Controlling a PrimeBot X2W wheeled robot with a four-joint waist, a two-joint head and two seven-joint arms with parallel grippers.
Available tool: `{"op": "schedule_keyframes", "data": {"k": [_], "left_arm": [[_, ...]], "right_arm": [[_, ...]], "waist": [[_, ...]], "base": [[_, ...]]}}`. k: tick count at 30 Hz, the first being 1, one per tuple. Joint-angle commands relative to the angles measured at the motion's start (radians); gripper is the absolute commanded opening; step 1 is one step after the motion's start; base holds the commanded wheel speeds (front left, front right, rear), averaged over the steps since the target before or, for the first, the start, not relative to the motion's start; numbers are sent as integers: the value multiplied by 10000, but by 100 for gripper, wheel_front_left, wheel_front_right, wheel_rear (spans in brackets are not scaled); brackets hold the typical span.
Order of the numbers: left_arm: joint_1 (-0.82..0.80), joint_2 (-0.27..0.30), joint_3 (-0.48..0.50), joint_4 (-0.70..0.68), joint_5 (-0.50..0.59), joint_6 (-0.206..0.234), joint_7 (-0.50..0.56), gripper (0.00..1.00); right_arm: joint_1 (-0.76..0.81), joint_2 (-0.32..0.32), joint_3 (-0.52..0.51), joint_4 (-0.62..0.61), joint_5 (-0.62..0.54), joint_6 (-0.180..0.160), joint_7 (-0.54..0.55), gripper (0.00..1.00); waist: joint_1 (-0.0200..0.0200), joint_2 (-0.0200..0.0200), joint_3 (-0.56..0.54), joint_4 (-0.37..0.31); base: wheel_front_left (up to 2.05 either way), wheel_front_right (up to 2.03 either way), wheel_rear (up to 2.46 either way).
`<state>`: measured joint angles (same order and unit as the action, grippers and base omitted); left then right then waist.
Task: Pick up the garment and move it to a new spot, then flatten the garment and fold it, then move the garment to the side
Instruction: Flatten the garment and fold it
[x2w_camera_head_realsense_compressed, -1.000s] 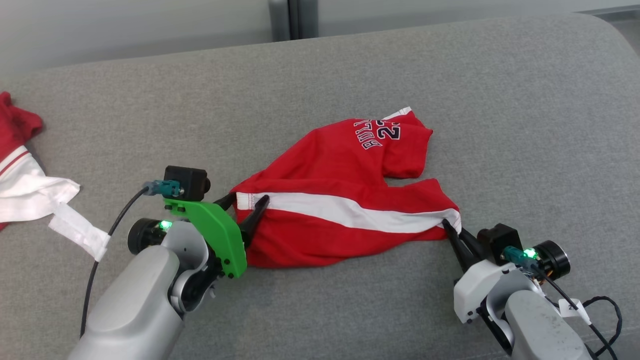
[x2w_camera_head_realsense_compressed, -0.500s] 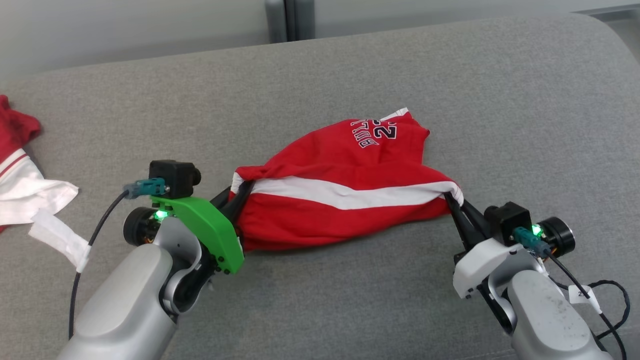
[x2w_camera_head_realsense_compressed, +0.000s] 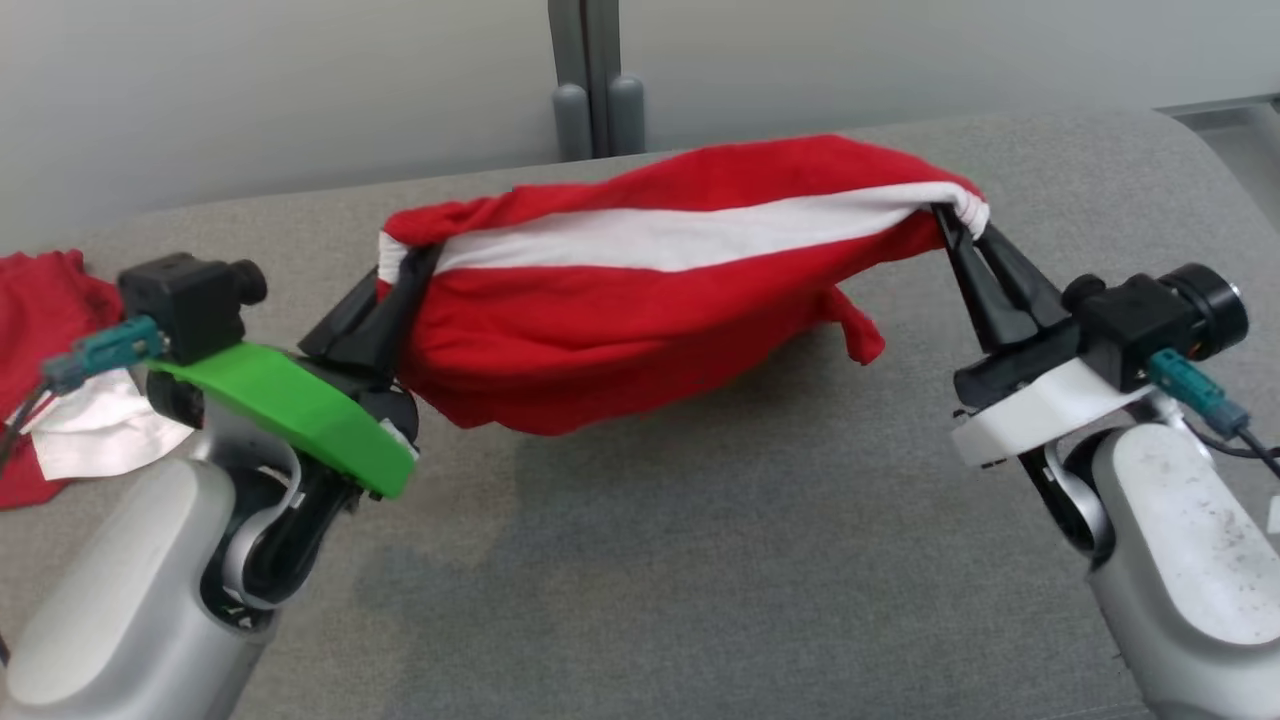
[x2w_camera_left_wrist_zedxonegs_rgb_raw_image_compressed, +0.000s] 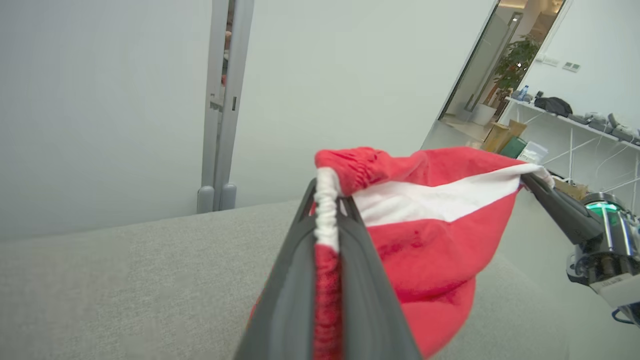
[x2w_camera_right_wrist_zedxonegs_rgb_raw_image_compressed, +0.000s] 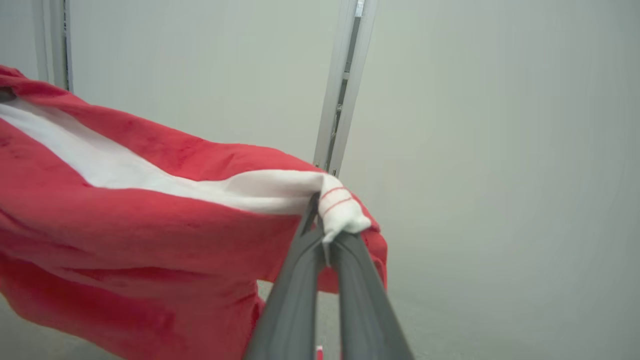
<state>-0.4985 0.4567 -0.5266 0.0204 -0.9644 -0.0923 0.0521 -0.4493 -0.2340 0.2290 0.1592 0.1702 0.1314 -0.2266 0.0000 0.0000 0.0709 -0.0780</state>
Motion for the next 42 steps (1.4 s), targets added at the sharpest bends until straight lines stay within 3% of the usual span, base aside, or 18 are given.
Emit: {"op": "schedule_keyframes", "data": {"k": [1, 10, 18, 25, 34, 37, 42], "left_arm": [[-132, 200, 178, -413, -68, 130, 70, 0], [-1312, 876, 989, -2860, -286, 787, 903, 0], [-2323, 773, 1116, -2915, -166, 1010, 1258, 0], [-3575, 202, 928, -1593, 260, 717, 844, 0], [-6287, -1224, 889, 1268, 1194, 128, -956, 0], [-6378, -1566, 761, 1929, 1196, -54, -1480, 0], [-5471, -1634, 326, 2599, 1109, -255, -1998, 0]], "right_arm": [[-119, -129, -93, -469, 146, -14, 156, 0], [-409, -470, -686, -3245, 5, -14, 1244, 0], [-654, -394, -677, -3717, 31, -14, 1775, 0], [-2001, -359, -559, -2268, 5, -14, 1407, 0], [-5440, -12, -729, 631, -977, -14, 117, 0], [-5717, 279, -701, 1421, -1289, -14, -145, 0], [-4994, 572, -503, 2397, -1495, -14, -362, 0]], "waist": [[0, 0, -325, 17], [0, 0, -635, -53], [0, 0, 121, -123], [0, 0, 1465, -260], [0, 0, 2617, -388], [0, 0, 2860, -376], [0, 0, 3107, -285]], "base": [[0, 0, 0], [0, 0, 0], [0, 0, 0], [0, 0, 0], [0, 0, 0], [0, 0, 0], [0, 0, 0]]}}
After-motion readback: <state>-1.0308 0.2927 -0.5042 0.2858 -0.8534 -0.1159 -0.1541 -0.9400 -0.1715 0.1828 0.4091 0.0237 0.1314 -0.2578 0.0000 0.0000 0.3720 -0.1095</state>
